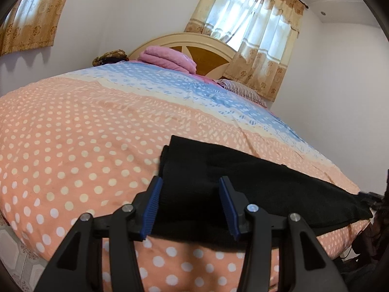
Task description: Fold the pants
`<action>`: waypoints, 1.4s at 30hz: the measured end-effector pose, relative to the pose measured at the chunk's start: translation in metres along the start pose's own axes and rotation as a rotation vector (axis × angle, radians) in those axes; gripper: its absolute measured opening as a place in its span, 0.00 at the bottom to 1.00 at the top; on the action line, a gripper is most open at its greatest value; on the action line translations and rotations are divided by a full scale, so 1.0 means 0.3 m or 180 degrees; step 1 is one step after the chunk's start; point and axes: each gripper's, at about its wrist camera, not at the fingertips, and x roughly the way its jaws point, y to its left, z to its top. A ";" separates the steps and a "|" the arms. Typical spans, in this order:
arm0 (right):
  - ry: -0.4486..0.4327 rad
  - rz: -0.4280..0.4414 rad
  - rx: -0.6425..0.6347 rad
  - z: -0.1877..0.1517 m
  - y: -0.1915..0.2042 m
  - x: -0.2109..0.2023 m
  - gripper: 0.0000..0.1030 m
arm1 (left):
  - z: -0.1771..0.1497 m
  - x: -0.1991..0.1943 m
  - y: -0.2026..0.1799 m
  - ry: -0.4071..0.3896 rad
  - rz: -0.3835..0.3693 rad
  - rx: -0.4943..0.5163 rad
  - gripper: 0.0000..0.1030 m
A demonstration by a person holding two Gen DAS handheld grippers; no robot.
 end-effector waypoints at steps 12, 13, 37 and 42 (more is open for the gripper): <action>0.0423 0.0043 -0.0494 0.014 0.190 0.292 0.14 | 0.000 -0.007 0.007 -0.0047 -0.0103 -0.0027 0.09; 0.0426 0.0042 -0.0499 0.018 0.189 0.282 0.07 | -0.001 -0.012 0.012 -0.0054 -0.0130 -0.0067 0.09; 0.0357 0.0005 -0.0663 0.000 0.231 0.248 0.52 | -0.016 -0.028 0.041 -0.0123 -0.0204 -0.0453 0.69; 0.0400 -0.0034 -0.0495 0.016 0.201 0.268 0.19 | -0.025 0.027 0.032 0.0069 -0.0091 -0.0341 0.25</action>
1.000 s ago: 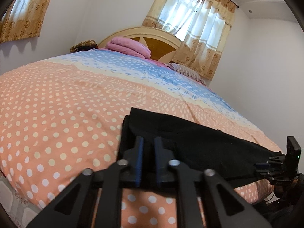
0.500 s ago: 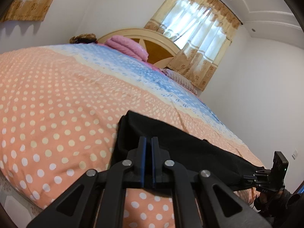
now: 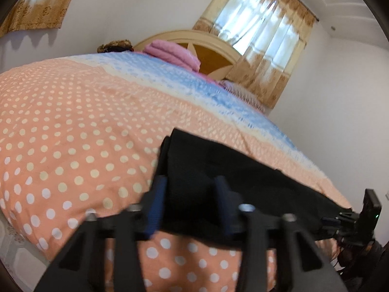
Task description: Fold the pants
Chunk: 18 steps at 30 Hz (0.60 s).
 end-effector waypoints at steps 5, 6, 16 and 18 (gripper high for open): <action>0.0015 -0.0079 -0.0111 0.004 0.021 0.011 0.05 | -0.003 0.014 0.011 0.0034 0.0051 -0.0002 0.07; 0.0000 -0.0103 -0.0126 0.009 0.026 0.003 0.04 | 0.002 0.001 0.019 -0.0003 0.0002 -0.0075 0.07; -0.0055 -0.0065 -0.0131 -0.003 0.037 -0.066 0.04 | 0.011 -0.075 0.045 -0.0086 -0.0170 -0.0121 0.07; 0.0096 -0.0056 -0.0138 -0.025 0.042 -0.008 0.04 | -0.020 -0.035 0.066 0.0050 -0.0087 -0.0149 0.07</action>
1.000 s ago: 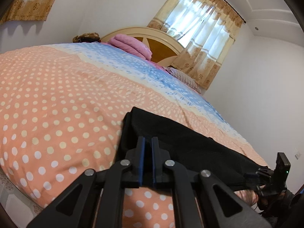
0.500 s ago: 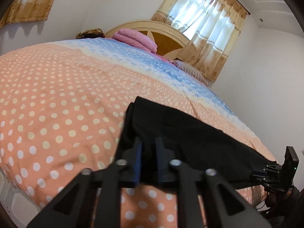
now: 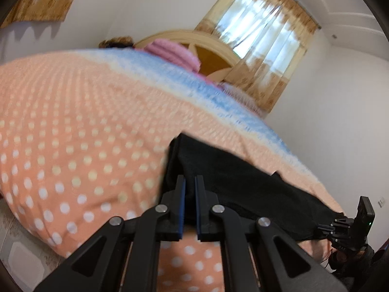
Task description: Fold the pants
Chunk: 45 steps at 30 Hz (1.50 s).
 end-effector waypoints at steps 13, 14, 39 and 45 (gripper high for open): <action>-0.0383 0.0515 0.0598 0.157 -0.202 -0.122 0.36 | 0.035 -0.084 -0.058 -0.0351 0.0538 0.0285 0.49; -0.0416 0.0535 0.0685 0.189 -0.224 -0.112 0.36 | 0.036 -0.073 -0.095 -0.0350 0.0525 0.0394 0.49; 0.0137 0.1584 0.2112 0.519 -0.353 0.390 0.03 | -0.122 0.087 -0.262 0.0168 0.0391 0.1151 0.58; 0.0193 0.1146 0.2048 0.520 -0.363 0.435 0.03 | -0.139 0.107 -0.276 0.0169 0.0421 0.1226 0.59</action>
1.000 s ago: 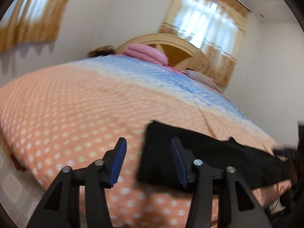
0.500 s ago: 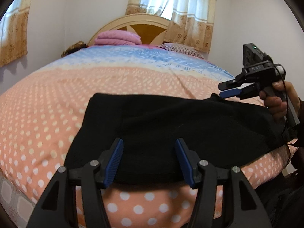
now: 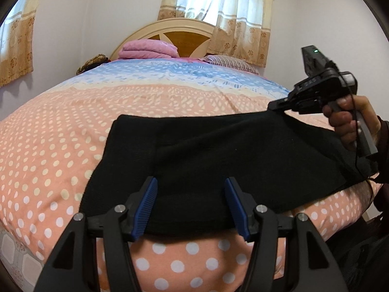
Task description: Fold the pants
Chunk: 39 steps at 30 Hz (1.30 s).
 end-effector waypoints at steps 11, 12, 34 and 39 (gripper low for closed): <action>-0.0258 -0.0068 -0.0132 -0.068 -0.042 -0.141 0.48 | 0.024 -0.034 0.043 -0.0108 0.0169 -0.0217 0.76; -0.0287 -0.0009 -0.0155 -0.091 -0.039 -0.182 0.48 | 0.018 -0.026 0.050 -0.0079 0.0199 -0.0241 0.76; -0.1193 -0.0938 0.0401 -0.631 -0.507 -0.978 0.49 | 0.095 -0.028 -0.345 -0.0009 -0.0355 0.0634 0.81; -0.1479 -0.1230 0.0961 -0.815 -0.667 -1.207 0.49 | 0.129 -0.020 -0.523 -0.0034 -0.0758 0.0974 0.81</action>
